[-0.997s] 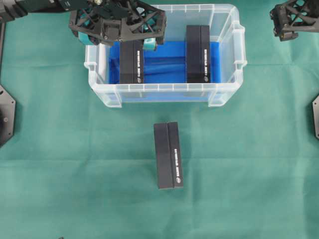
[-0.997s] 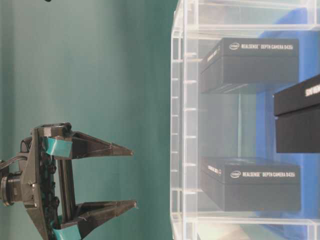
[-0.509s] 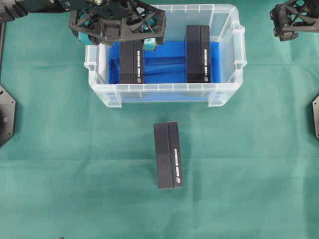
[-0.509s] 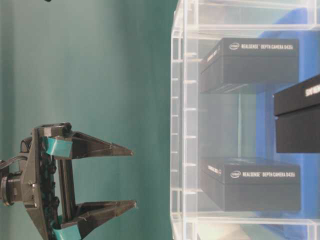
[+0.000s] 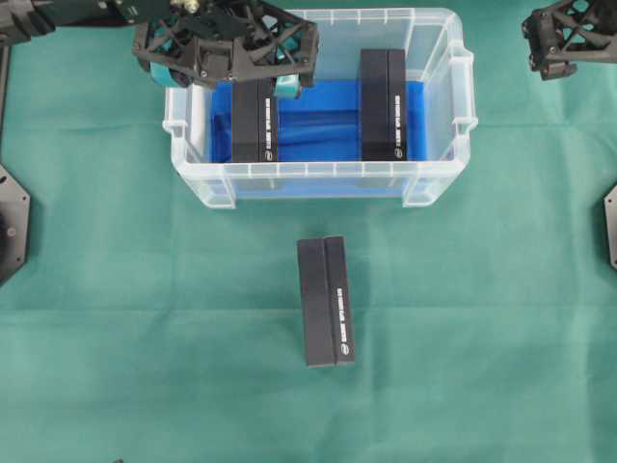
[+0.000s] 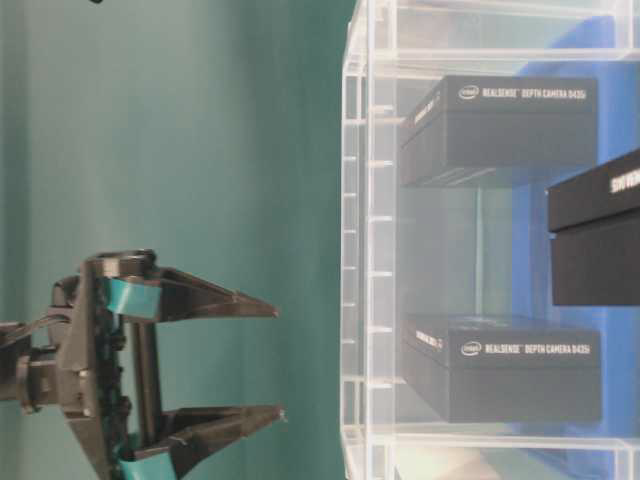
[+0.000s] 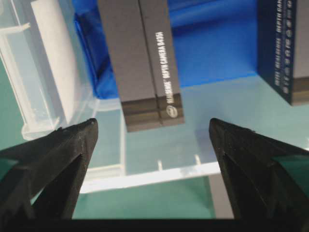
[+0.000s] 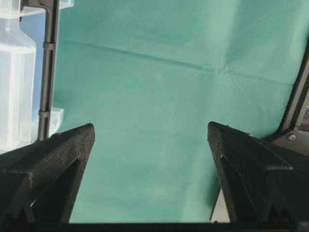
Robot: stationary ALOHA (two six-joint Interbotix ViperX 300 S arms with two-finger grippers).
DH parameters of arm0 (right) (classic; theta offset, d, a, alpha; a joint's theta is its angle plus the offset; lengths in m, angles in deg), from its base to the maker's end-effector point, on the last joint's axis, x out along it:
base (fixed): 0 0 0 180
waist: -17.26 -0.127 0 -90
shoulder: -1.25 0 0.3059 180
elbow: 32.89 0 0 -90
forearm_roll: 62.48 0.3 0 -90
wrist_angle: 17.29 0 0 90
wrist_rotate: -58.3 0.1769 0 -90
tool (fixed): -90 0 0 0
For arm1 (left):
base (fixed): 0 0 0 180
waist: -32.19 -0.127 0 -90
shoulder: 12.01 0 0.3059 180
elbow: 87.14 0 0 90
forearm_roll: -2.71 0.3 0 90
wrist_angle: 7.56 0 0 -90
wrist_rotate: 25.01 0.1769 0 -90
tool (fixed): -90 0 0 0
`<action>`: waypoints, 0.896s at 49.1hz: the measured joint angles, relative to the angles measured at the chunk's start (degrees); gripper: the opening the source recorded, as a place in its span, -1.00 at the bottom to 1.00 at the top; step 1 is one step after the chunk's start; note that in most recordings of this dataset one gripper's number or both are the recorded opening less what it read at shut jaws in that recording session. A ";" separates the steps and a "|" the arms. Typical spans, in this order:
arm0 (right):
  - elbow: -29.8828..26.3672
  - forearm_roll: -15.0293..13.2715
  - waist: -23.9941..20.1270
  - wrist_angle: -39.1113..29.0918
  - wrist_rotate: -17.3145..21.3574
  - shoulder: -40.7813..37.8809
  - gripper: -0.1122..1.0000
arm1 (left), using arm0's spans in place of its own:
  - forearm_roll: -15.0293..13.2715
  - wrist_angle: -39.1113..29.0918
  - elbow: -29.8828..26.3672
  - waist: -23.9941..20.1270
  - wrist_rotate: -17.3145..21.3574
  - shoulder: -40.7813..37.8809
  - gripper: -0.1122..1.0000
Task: Take out the box from the case.
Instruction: 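Lower the left gripper around the left black box and close it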
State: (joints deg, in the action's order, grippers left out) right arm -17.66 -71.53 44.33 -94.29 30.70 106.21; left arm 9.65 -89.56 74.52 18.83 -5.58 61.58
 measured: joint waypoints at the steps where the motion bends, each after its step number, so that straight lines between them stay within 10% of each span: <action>1: 0.09 0.00 0.00 0.00 0.00 0.09 0.85 | 0.00 0.18 0.26 0.00 -0.09 0.00 0.98; 44: 0.97 0.00 0.00 0.88 0.00 0.09 0.84 | 0.18 12.30 11.87 -0.88 -3.16 -0.26 0.98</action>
State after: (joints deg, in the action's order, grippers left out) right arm -16.69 -71.53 44.33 -93.41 30.70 106.30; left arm 9.83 -77.26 86.38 17.95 -8.75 61.32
